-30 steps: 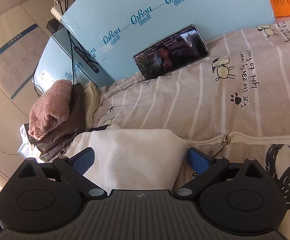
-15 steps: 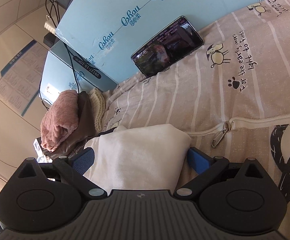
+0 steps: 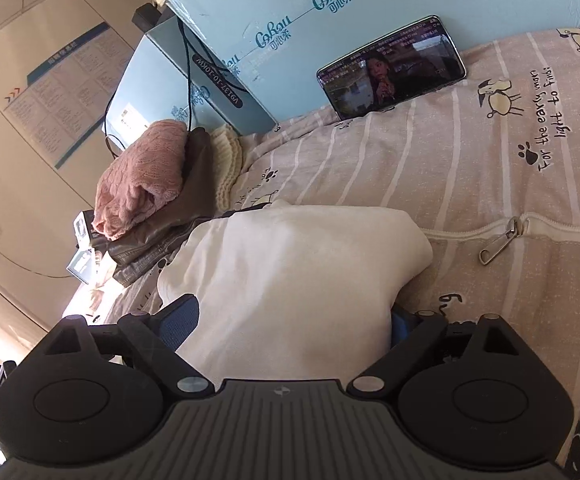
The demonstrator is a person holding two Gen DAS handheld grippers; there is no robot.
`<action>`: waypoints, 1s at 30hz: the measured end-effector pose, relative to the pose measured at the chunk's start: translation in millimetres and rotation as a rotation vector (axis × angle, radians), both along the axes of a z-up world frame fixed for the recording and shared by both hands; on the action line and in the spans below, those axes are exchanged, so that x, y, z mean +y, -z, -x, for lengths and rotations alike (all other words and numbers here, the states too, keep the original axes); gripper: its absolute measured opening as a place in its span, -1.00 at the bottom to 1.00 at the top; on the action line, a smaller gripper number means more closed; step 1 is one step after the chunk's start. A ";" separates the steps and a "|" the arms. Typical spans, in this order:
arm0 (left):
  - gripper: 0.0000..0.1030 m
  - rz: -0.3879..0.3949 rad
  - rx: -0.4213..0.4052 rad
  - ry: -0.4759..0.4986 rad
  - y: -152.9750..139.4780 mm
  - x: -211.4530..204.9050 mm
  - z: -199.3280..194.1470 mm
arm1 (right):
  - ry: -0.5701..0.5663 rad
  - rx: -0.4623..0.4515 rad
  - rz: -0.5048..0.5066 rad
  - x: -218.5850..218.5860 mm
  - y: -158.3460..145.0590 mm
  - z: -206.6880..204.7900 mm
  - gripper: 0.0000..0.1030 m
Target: Fold clothes
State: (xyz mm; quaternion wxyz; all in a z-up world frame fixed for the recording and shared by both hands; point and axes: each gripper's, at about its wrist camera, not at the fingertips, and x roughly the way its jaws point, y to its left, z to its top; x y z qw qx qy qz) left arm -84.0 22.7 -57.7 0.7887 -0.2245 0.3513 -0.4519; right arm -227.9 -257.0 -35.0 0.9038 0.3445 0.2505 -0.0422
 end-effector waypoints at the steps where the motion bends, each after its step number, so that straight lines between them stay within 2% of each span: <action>1: 0.78 -0.003 0.000 -0.004 0.2 -2.5 -1.1 | -0.006 -0.006 0.021 3.1 0.2 -0.2 0.75; 3: 0.44 -0.007 0.001 -0.015 1.3 -3.8 -3.3 | 0.001 -0.018 0.035 5.0 0.7 0.3 0.59; 4: 0.10 -0.012 -0.001 -0.021 2.0 -3.7 -4.3 | 0.009 -0.026 0.034 4.8 0.9 1.0 0.54; 5: -0.21 -0.016 -0.006 -0.021 2.6 -2.4 -5.4 | 0.015 -0.035 0.028 3.7 0.9 1.5 0.31; 6: -0.32 -0.014 -0.008 -0.019 3.2 0.0 -6.9 | 0.014 -0.043 0.025 2.7 1.0 1.5 0.02; 7: -0.49 -0.009 -0.009 -0.015 3.5 2.6 -8.3 | 0.015 -0.051 0.024 1.9 0.7 1.7 -0.08; 8: -0.64 0.002 -0.009 -0.011 2.5 5.9 -9.5 | 0.021 -0.059 0.032 1.8 -0.8 2.4 -0.27; 9: -0.69 0.013 -0.011 -0.006 1.3 8.9 -10.4 | 0.028 -0.067 0.040 1.7 -2.2 3.1 -0.44; 11: -0.76 0.026 -0.050 -0.001 -7.0 12.2 -7.0 | 0.038 -0.086 0.056 1.6 -5.9 4.9 -0.60; 14: -0.78 -0.002 -0.174 0.004 -27.5 6.6 8.1 | 0.034 -0.161 0.099 6.8 -22.9 12.6 -0.73; 19: -0.78 -0.015 -0.318 0.079 -57.8 -27.4 28.3 | 0.094 -0.237 0.169 8.1 -60.1 31.5 -0.75; 26: -0.78 -0.021 -0.493 0.198 -98.0 -81.0 54.7 | 0.175 -0.283 0.307 -26.8 -101.5 80.9 -0.75; 30: -0.78 0.012 -0.578 0.264 -118.2 -136.8 78.2 | 0.270 -0.320 0.389 -57.5 -121.7 118.7 -0.75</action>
